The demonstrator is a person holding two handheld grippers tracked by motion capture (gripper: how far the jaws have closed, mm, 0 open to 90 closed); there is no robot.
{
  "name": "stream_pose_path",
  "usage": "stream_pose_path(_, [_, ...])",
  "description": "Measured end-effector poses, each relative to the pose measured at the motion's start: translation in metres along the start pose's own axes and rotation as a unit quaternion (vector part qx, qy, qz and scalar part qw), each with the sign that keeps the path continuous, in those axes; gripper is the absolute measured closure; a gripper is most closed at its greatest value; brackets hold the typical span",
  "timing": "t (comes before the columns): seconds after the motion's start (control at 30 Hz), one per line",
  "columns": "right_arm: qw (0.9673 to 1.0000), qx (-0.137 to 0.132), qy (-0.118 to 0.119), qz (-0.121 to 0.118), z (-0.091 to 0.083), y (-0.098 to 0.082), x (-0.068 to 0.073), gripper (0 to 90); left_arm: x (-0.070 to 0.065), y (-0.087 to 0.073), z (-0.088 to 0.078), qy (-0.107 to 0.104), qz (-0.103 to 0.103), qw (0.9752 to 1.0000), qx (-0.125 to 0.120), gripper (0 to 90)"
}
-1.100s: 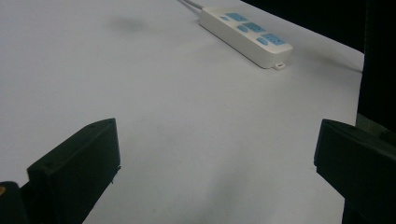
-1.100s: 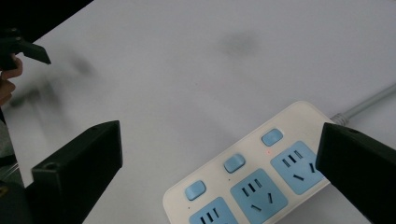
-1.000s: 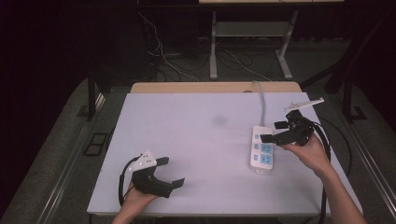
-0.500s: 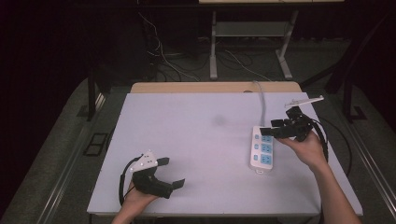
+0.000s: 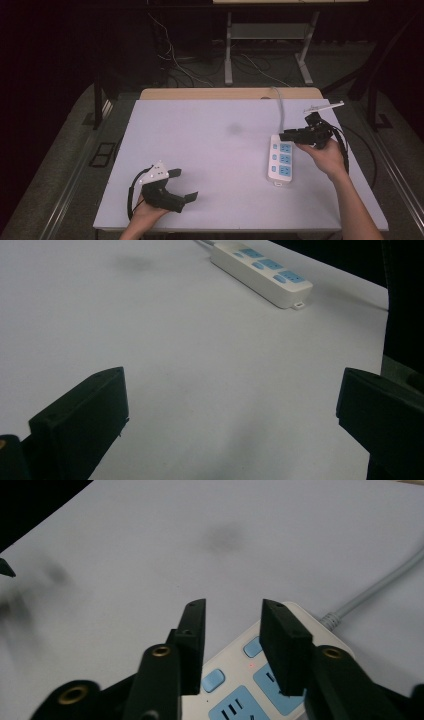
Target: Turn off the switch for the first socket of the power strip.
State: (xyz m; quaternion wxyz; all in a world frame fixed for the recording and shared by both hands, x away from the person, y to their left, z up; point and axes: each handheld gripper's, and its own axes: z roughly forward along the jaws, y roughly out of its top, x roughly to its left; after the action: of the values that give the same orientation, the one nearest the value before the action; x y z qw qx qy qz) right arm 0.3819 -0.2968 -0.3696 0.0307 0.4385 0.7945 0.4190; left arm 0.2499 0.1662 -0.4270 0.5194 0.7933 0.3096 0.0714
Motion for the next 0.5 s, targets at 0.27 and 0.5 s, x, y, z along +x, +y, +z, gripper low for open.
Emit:
stream_pose_path(0.27, [0.9998,0.017,0.002,-0.012,0.011,0.001,-0.002,89.6,0.0,0.0,0.0,-0.001,0.0,1.0,0.0,0.0])
stream_pose_path(0.5, [0.9994,0.03,-0.006,-0.017,0.021,0.001,-0.004,89.8,0.0,0.0,0.0,-0.001,0.0,1.0,0.001,0.0])
